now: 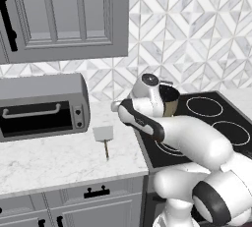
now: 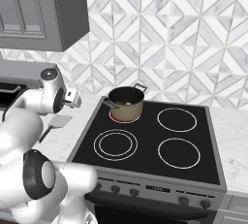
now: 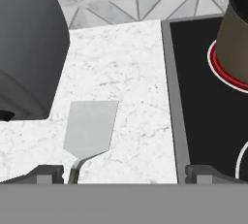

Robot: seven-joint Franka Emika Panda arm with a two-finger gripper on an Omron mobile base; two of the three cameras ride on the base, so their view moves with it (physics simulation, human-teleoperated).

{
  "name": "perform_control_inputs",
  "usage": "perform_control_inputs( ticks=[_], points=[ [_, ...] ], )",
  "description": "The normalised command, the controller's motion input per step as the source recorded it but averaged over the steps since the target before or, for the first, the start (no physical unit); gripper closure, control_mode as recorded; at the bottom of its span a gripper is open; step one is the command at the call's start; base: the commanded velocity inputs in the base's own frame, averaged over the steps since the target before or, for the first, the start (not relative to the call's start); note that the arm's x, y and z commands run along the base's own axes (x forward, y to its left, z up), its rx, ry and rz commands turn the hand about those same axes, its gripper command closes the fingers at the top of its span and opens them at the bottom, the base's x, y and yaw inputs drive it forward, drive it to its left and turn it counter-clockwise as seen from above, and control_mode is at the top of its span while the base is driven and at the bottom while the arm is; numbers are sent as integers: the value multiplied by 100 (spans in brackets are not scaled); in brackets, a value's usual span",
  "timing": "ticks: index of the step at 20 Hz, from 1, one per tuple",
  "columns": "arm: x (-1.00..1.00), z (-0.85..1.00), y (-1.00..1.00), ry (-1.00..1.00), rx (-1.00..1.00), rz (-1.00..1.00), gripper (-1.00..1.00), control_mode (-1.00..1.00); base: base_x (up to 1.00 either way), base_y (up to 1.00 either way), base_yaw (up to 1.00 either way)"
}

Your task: Put the lime and garlic in the pot. Retrieve the spatula and lightly stir the vegetables in the pot.

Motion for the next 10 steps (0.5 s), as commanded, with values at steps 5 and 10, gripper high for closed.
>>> perform_control_inputs(
  ticks=[5, 10],
  points=[
    [-10, -19, 27, 5, -7, 0, -100, -100, 0, 0, 0],
    [-74, -29, 61, 13, -4, 0, -100, -100, 0, 0, 0]
  ],
)
